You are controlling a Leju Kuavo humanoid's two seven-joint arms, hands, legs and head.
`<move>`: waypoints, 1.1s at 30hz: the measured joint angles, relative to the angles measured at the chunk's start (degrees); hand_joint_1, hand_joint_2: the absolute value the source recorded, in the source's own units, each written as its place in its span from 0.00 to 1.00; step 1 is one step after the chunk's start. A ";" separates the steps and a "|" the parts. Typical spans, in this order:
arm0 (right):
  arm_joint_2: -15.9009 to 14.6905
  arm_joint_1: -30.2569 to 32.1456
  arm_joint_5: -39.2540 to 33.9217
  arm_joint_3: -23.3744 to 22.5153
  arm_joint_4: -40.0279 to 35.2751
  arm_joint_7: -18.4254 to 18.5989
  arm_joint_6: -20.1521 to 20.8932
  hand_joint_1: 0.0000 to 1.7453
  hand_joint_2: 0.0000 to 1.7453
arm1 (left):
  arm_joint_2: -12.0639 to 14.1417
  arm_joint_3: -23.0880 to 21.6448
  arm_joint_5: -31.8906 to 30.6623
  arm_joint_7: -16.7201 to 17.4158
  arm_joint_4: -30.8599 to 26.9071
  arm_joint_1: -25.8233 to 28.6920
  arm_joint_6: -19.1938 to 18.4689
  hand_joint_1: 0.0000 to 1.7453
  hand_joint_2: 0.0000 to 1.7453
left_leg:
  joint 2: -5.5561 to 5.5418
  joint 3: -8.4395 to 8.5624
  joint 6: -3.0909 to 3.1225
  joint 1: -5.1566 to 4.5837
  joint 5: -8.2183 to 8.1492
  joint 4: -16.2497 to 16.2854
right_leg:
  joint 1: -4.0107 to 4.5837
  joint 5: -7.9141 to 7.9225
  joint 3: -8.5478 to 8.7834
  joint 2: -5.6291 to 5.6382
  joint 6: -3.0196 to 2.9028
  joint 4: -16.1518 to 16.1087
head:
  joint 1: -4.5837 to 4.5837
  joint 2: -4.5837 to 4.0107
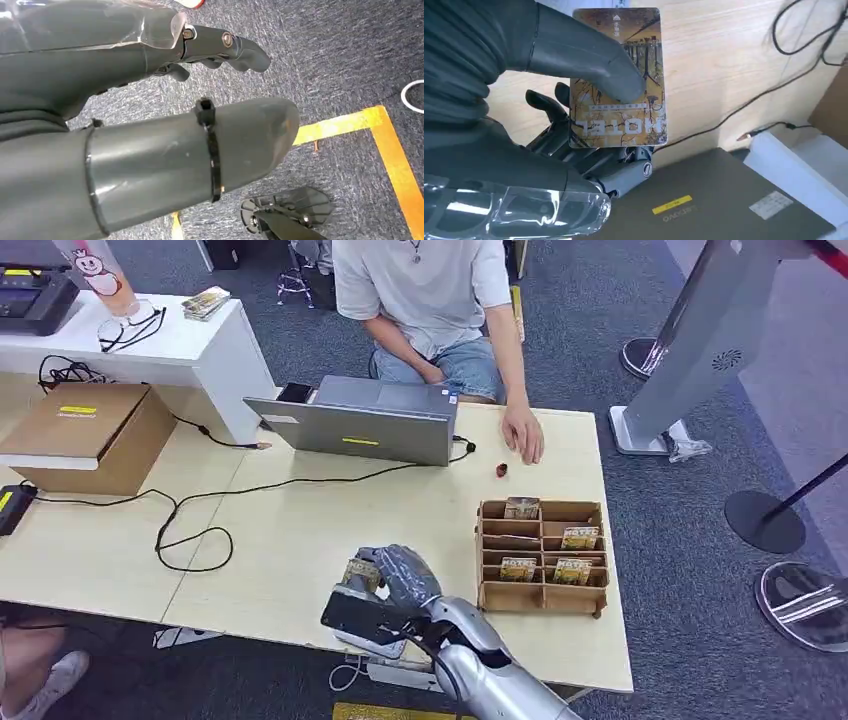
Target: Pass the card to the sensor for recognition and then transmit it.
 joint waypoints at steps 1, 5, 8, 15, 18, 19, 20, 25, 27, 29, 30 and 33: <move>-0.15 0.08 -0.07 -0.09 -0.52 -0.09 -0.04 1.00 1.00 | 0.00 0.00 0.09 0.00 0.00 -0.04 0.09 0.00 0.00 | 0.00 0.00 0.00 0.00 0.00 0.00 | 0.00 0.00 0.00 0.00 0.00 0.00 | 0.00 0.00; -0.70 0.49 -0.53 -0.37 -3.17 -0.33 -0.20 1.00 1.00 | -0.72 0.00 0.13 0.24 0.00 -0.51 0.79 0.00 0.00 | 0.00 0.00 0.00 0.00 0.00 0.00 | 0.00 0.00 0.00 0.00 0.00 0.00 | 0.02 0.00; -0.92 0.94 -1.01 -0.83 -4.87 -0.50 -0.24 1.00 1.00 | -1.12 0.00 0.11 0.28 0.00 -0.90 0.87 0.00 0.00 | 0.00 0.00 0.00 0.00 0.00 0.00 | 0.00 0.00 0.00 0.00 0.00 0.00 | 0.02 0.00; -1.57 1.71 -1.11 -1.38 -7.10 -0.61 -0.42 1.00 1.00 | -1.60 0.00 0.17 0.18 0.00 -1.05 0.96 0.00 0.00 | 0.00 0.00 0.00 0.00 0.00 0.00 | 0.00 0.00 0.00 0.00 0.00 0.00 | 0.02 0.00; -1.77 1.97 -1.33 -1.73 -7.69 -0.92 -0.79 1.00 1.00 | -1.79 0.00 0.17 0.17 0.00 -1.15 0.98 0.00 0.00 | 0.00 0.00 0.00 0.00 0.00 0.00 | 0.00 0.00 -0.01 0.00 0.00 0.00 | 0.00 0.00; -1.84 2.09 -1.62 -1.84 -7.91 -1.07 -0.92 1.00 1.00 | -1.82 0.00 0.17 0.18 -0.02 -1.17 0.98 0.00 0.00 | 0.00 0.00 0.00 0.00 0.00 0.00 | 0.00 0.00 -0.01 0.00 0.00 0.00 | 0.00 0.00; -1.97 2.25 -1.81 -2.12 -8.37 -1.25 -1.18 1.00 1.00 | -1.82 0.00 0.17 0.18 -0.02 -1.20 0.98 0.00 0.00 | 0.00 0.00 0.00 0.00 0.00 0.00 | 0.00 0.00 -0.01 0.00 0.00 0.00 | 0.02 0.00; -2.62 2.68 -1.86 -3.73 -10.44 -2.25 -2.80 1.00 1.00 | -1.71 0.00 0.09 0.18 -0.02 -1.09 0.90 0.00 0.00 | 0.00 -0.01 0.00 0.00 0.00 0.00 | 0.00 0.00 0.00 0.00 0.00 0.00 | 0.02 0.00; -2.88 2.72 -1.81 -4.50 -11.21 -2.49 -3.54 1.00 1.00 | -1.47 0.00 -0.02 0.11 -0.02 -0.85 0.74 0.00 0.00 | 0.00 -0.01 0.00 0.00 0.00 0.00 | 0.00 0.00 0.00 0.00 0.00 0.00 | 0.02 0.00; -3.19 2.72 -1.79 -5.16 -11.87 -2.71 -3.93 1.00 1.00 | -1.07 0.00 -0.11 -0.20 0.00 -0.59 0.52 0.00 0.00 | 0.00 -0.01 0.00 0.00 0.00 0.00 | 0.00 0.00 0.00 0.00 0.00 0.00 | 0.02 0.00; -3.30 2.75 -1.79 -5.55 -12.15 -2.88 -4.08 1.00 1.00 | -0.94 0.00 -0.11 -0.37 0.00 -0.50 0.37 0.00 0.00 | -0.01 -0.01 0.00 0.00 0.00 0.00 | 0.00 0.00 0.00 -0.01 0.00 0.00 | 0.00 0.00; -3.54 2.74 -1.53 -6.43 -12.89 -3.32 -4.72 1.00 1.00 | -0.42 0.00 -0.11 -0.46 0.00 -0.43 -0.09 0.00 0.00 | -0.01 -0.01 0.00 0.00 0.00 0.00 | 0.00 0.00 0.00 -0.01 0.00 0.00 | 0.00 0.00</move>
